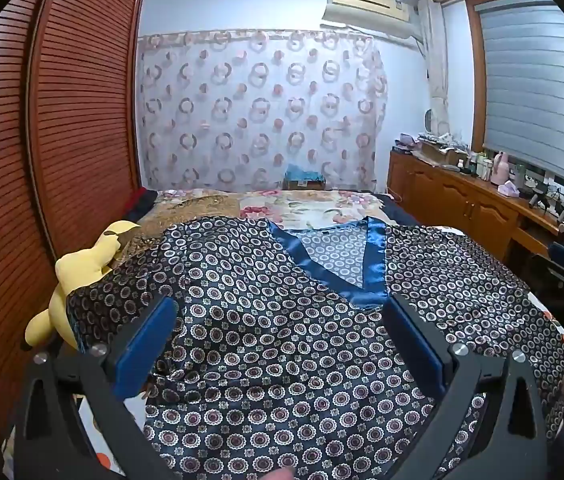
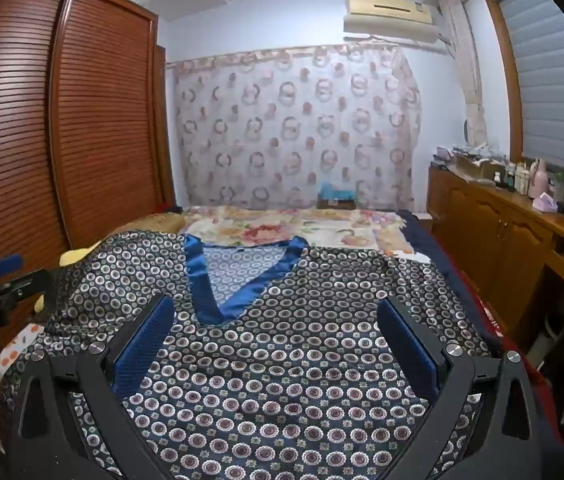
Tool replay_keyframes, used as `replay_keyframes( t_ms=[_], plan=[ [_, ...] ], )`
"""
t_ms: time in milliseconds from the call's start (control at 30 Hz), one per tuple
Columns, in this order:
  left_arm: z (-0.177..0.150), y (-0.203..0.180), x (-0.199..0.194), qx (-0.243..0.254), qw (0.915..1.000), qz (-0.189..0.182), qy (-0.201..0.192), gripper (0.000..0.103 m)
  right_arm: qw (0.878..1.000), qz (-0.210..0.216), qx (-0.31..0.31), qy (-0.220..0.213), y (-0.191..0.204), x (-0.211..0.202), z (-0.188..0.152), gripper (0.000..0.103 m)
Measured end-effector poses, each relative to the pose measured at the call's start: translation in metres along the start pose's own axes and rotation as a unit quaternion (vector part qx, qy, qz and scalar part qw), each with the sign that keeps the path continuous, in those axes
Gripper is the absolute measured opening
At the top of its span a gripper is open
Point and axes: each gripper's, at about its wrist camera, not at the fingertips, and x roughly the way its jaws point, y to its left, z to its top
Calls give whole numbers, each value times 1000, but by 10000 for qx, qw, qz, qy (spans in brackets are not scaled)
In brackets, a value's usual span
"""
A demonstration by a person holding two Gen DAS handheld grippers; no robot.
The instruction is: Fold small clothes
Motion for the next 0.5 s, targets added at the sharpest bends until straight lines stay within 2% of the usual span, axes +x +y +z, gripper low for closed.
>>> replay_keyframes(
  t_ms=[100,133,500],
  plan=[
    [2,-3,1,45,10000,2,-13,103,10000,-4,31,-6,1,-1,0,103],
    [-2,-2,-8,5,9999,-27,-136,103,10000,40,83,7,-1,0,0,103],
    [-2,-2,-8,67,9999,-49,-123,103,10000,41,80,36,-1,2,1,103]
  ],
)
